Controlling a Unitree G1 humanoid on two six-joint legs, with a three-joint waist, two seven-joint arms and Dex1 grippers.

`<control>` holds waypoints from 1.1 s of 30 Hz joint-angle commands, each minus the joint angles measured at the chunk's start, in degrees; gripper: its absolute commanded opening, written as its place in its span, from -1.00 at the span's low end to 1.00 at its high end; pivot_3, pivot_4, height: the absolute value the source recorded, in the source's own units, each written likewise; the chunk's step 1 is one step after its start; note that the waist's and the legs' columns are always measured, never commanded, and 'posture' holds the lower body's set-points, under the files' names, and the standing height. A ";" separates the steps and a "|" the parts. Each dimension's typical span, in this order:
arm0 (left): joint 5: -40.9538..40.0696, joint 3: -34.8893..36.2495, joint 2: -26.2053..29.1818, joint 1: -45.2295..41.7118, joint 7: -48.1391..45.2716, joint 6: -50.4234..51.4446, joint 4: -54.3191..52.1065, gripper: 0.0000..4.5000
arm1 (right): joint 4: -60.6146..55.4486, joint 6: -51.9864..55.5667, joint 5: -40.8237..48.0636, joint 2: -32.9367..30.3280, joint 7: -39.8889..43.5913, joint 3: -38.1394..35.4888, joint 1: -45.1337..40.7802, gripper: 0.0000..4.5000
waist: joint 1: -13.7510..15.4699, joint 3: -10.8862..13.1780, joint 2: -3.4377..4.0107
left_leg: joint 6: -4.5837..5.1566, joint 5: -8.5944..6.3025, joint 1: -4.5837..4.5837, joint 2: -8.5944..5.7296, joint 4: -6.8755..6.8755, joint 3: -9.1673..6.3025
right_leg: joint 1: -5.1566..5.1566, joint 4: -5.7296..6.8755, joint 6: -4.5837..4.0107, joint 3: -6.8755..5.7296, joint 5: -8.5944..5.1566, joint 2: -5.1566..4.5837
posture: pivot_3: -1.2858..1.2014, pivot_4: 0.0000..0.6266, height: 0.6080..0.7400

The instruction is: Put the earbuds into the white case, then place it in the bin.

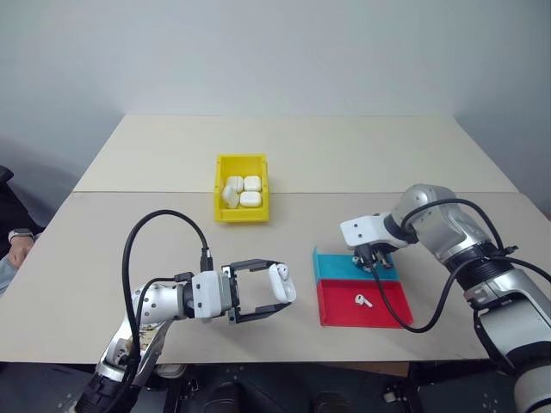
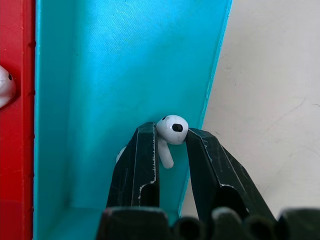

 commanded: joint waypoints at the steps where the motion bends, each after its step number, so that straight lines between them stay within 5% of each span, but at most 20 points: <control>1: -0.02 0.04 0.21 -0.76 -0.02 -1.52 -0.53 0.24 | -1.10 -0.11 -0.26 -0.46 0.00 -1.09 0.74 -0.66 | 0.00 0.00 0.00 | 0.00 0.00 0.00 0.00 0.00 0.00 | 0.00 0.00 0.00 0.00 0.00 0.00 | 0.03 -0.52 1.00; 7: -0.55 0.37 0.10 -1.33 -0.14 -1.53 -0.25 0.24 | -4.49 3.36 2.37 -0.69 -0.87 -4.71 0.84 -0.66 | 0.02 0.00 0.00 | 0.00 0.00 0.00 0.00 0.01 0.00 | 0.00 0.02 0.00 0.00 0.00 0.00 | 0.03 -0.52 1.00; 13: -4.17 1.52 0.06 -2.96 -0.65 0.40 -0.78 0.24 | -20.96 20.53 15.41 0.19 -5.50 -20.27 3.66 -0.66 | 0.11 0.01 0.01 | 0.00 0.00 -0.01 0.01 0.01 -0.02 | -0.01 0.05 0.00 0.01 0.00 0.00 | 0.03 -0.52 1.00; 15: -7.21 1.67 0.09 -3.84 -0.82 2.96 -1.99 0.24 | -32.86 28.75 28.10 2.38 -7.64 -32.73 7.41 -0.66 | 0.16 0.01 0.01 | -0.01 0.00 -0.01 0.02 0.01 -0.06 | 0.00 0.04 0.00 0.00 0.00 0.00 | 0.03 -0.52 1.00; 23: -15.38 2.23 -1.32 -8.43 -0.16 11.42 -3.80 0.24 | -58.48 48.70 64.57 12.38 -22.38 -57.67 20.55 -0.66 | 1.20 -0.01 -0.01 | 0.00 0.00 0.04 0.02 0.07 -0.29 | 0.31 -0.02 0.00 -0.22 0.01 0.03 | 0.03 -0.52 1.00; 26: -16.53 1.26 -2.72 -10.55 0.23 14.34 -3.66 0.24 | -62.72 49.01 75.63 15.34 -27.32 -60.18 26.48 -0.66 | 1.18 -0.01 -0.01 | 0.00 0.00 0.12 0.01 0.14 -0.33 | 0.44 0.00 0.01 -0.24 0.03 0.05 | 0.03 -0.52 1.00; 33: -16.32 0.02 -5.96 -12.63 -0.14 16.02 -3.49 0.24 | -66.75 44.97 83.12 14.96 -35.60 -56.04 32.86 -0.66 | 0.44 -0.01 -0.01 | 0.00 0.00 0.20 0.01 0.14 -0.40 | 0.56 -0.04 0.02 -0.23 0.03 0.10 | 0.03 -0.52 1.00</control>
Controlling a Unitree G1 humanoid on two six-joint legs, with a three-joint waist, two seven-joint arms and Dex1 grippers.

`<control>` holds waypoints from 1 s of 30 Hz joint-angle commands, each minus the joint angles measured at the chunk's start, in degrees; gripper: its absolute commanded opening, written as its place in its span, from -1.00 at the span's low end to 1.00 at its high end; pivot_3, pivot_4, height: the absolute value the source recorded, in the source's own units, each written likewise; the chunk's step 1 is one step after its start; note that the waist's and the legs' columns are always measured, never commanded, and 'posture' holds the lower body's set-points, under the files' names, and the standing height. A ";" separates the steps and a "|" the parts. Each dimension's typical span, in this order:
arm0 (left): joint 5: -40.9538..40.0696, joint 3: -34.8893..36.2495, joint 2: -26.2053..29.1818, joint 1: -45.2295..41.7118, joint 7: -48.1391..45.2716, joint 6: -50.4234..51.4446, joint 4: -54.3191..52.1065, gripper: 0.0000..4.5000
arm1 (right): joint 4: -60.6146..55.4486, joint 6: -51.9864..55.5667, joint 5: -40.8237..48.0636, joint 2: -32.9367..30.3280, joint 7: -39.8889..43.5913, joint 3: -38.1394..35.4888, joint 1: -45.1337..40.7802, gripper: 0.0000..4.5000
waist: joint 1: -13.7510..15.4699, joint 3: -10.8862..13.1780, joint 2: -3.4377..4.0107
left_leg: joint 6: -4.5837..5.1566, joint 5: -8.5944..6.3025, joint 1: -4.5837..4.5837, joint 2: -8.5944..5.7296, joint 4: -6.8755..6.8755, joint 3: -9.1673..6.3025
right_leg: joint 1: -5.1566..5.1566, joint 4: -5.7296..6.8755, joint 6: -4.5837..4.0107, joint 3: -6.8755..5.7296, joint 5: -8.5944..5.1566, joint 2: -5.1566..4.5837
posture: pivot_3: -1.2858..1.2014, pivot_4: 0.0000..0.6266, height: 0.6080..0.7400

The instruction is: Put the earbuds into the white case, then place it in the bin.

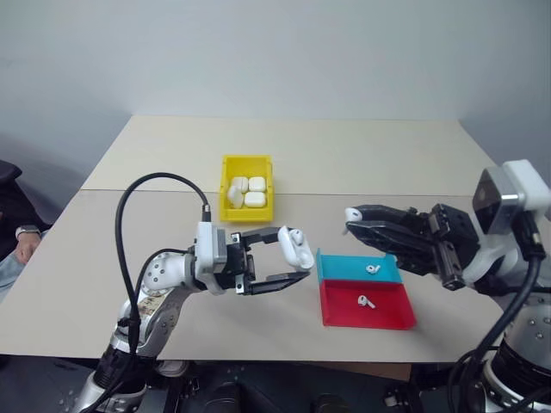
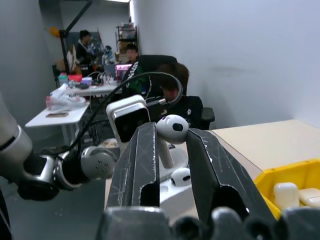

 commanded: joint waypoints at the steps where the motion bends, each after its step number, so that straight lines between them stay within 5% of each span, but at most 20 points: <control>1: -0.54 -0.19 -1.04 -1.79 -0.24 -0.01 -1.34 0.24 | -3.03 -3.82 2.05 -0.66 -2.78 2.30 1.82 -0.66 | -0.10 0.00 0.00 | 0.00 0.00 0.00 0.00 0.00 -0.01 | 0.00 0.00 0.00 0.00 0.00 0.00 | 0.03 -0.52 1.00; 30: 0.40 0.70 -3.66 -1.96 -0.56 -1.40 -0.98 0.24 | -1.77 -17.47 -5.75 -7.71 -4.27 15.43 6.74 -0.66 | -0.09 0.01 -0.01 | 0.00 0.00 -0.01 0.00 0.00 -0.03 | 0.01 -0.08 0.00 0.00 0.00 0.01 | 0.03 -0.52 1.00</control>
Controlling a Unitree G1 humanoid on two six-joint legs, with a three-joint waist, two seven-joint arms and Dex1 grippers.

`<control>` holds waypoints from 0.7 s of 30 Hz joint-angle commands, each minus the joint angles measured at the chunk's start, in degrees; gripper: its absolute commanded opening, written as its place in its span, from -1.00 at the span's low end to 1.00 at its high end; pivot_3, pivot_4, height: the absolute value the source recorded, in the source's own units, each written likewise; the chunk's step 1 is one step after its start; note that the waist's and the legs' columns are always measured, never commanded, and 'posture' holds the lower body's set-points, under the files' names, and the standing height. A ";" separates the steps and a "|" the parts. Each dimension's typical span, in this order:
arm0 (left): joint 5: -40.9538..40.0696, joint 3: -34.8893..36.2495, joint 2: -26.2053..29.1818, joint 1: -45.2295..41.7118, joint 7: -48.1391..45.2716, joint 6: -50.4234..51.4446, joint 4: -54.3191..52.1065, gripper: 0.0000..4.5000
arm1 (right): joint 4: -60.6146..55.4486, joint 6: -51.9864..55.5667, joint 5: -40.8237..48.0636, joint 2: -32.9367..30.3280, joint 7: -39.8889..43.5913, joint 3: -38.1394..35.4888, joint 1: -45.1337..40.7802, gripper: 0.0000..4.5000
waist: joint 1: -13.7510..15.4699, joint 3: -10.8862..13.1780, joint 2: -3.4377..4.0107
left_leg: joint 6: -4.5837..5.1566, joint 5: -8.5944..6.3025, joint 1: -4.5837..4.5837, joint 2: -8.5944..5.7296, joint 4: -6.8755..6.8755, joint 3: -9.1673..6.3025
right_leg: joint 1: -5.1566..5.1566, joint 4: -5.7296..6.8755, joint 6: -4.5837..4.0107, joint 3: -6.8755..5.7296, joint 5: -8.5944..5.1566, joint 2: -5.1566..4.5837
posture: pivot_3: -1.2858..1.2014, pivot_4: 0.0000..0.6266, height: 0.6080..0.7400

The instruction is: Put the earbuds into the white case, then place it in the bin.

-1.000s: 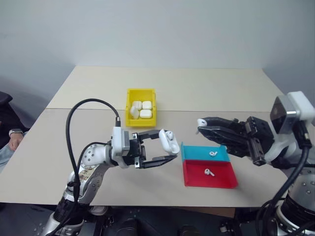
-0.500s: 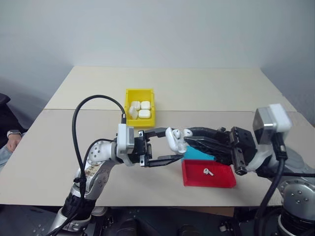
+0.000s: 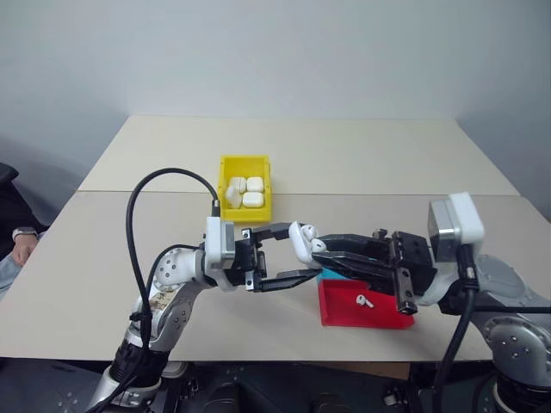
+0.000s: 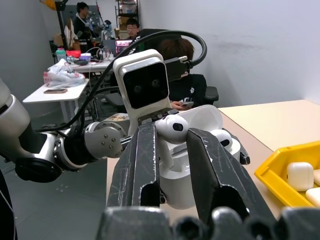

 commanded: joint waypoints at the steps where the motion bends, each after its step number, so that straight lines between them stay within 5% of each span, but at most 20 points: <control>1: -0.04 0.68 -0.69 -0.28 0.40 -1.47 -1.76 0.24 | -0.19 -2.26 -0.67 -0.50 -0.28 0.29 -0.14 -0.66 | 0.02 0.00 0.00 | 0.00 0.00 0.00 0.00 0.00 0.00 | 0.00 0.00 0.00 0.00 0.00 0.00 | 0.03 -0.52 1.00; 2: 0.04 0.63 -0.71 -0.28 0.46 -1.41 -1.79 0.24 | -0.23 -2.52 -0.57 -0.72 0.27 0.29 0.11 -0.66 | 0.02 0.00 0.00 | 0.00 0.00 0.00 0.00 0.00 0.00 | 0.00 0.00 0.00 0.00 0.00 0.00 | 0.03 -0.52 1.00; 7: -0.11 0.80 -0.91 -0.06 0.84 -1.20 -2.11 0.24 | -1.43 -4.32 -0.94 -2.36 3.48 0.55 1.96 -0.01 | 0.09 0.00 0.00 | 0.00 0.00 0.00 0.00 0.00 0.00 | 0.01 -0.03 0.00 0.00 0.00 0.00 | 0.03 -0.52 1.00; 21: 0.77 0.94 -1.40 -0.69 -0.29 -3.08 -0.02 0.24 | 1.39 -10.62 -4.84 -4.26 4.57 -1.86 2.05 -0.01 | 0.17 0.01 -0.01 | 0.00 0.00 0.00 0.00 0.00 0.00 | 0.01 -0.04 0.00 0.00 0.00 0.00 | 0.03 -0.52 1.00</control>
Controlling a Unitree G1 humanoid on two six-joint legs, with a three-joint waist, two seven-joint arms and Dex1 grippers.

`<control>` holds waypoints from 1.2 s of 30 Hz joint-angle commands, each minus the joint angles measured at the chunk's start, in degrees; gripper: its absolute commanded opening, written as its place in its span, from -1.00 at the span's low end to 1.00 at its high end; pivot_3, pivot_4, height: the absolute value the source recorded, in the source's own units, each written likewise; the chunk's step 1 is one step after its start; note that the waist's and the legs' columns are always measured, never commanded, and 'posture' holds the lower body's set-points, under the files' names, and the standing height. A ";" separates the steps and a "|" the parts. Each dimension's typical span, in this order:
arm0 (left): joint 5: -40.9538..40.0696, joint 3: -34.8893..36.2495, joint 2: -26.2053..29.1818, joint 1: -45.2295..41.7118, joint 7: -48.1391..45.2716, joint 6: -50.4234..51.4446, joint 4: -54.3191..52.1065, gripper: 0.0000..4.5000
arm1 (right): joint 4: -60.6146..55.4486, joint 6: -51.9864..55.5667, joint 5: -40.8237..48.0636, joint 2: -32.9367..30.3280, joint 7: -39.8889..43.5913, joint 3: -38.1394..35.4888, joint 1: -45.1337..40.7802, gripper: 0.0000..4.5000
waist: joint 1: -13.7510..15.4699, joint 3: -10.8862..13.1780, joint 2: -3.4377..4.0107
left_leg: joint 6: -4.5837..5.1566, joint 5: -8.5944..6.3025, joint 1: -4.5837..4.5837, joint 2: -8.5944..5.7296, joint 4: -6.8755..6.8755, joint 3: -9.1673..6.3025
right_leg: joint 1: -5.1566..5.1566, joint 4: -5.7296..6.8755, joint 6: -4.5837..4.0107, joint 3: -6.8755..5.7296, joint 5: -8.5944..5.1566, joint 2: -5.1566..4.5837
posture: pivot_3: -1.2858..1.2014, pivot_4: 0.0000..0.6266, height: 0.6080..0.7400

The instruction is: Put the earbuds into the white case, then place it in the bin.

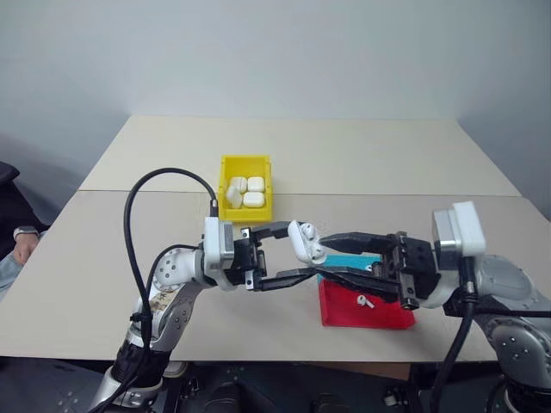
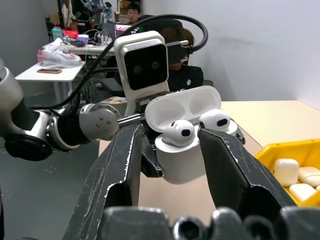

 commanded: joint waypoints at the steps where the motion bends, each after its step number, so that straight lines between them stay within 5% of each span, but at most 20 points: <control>1: -0.06 0.52 -0.65 -0.84 -0.12 -1.61 -0.30 0.24 | -0.08 -3.77 -0.73 -0.25 0.35 -2.96 -0.29 -0.01 | 0.03 0.00 0.00 | 0.00 0.00 0.00 0.00 0.00 0.00 | 0.00 0.00 0.00 0.00 0.00 0.00 | 0.03 -0.52 1.00; 10: 5.19 -2.19 -0.61 -2.86 -2.46 -4.34 5.51 0.24 | 3.16 5.47 10.54 -10.22 0.41 -4.47 -9.98 -0.01 | -0.16 0.00 0.00 | 0.00 0.00 0.03 0.00 0.00 0.01 | 0.01 0.01 0.00 0.01 0.00 0.00 | 0.03 -0.52 1.00; 13: 7.27 -3.60 -0.75 -3.90 -3.71 -5.62 8.74 0.24 | 4.19 9.15 10.15 -12.43 -0.67 -0.13 -16.41 -0.27 | -0.18 0.00 0.00 | 0.01 0.00 0.01 0.01 -0.03 -0.01 | 0.01 -0.03 -0.01 -0.01 0.00 0.01 | 0.03 -0.52 1.00; 18: 8.91 -4.93 -1.99 -5.49 -5.63 -8.50 12.25 0.24 | 4.74 11.23 4.17 -13.12 1.01 8.26 -23.34 -0.98 | -0.15 0.01 0.00 | 0.03 -0.02 -0.03 0.02 -0.03 0.01 | -0.05 -0.07 -0.01 0.02 0.00 0.01 | 0.03 -0.52 1.00; 29: 10.17 -5.57 -3.63 -6.13 -5.01 -8.57 11.71 0.24 | 3.28 11.15 -7.59 -10.58 0.79 18.82 -26.62 -0.98 | 0.09 0.00 0.00 | 0.03 -0.02 -0.13 0.02 -0.03 0.03 | -0.19 -0.03 -0.01 0.02 0.00 0.00 | 0.03 -0.52 1.00; 36: 8.60 -4.37 -3.46 -6.05 -5.35 -8.18 10.67 0.24 | 3.84 10.58 -11.01 -12.46 2.63 17.45 -24.55 -0.98 | 0.11 0.00 0.00 | 0.03 -0.02 -0.13 0.02 -0.03 0.03 | -0.19 -0.03 -0.01 0.02 0.00 0.00 | 0.03 -0.52 1.00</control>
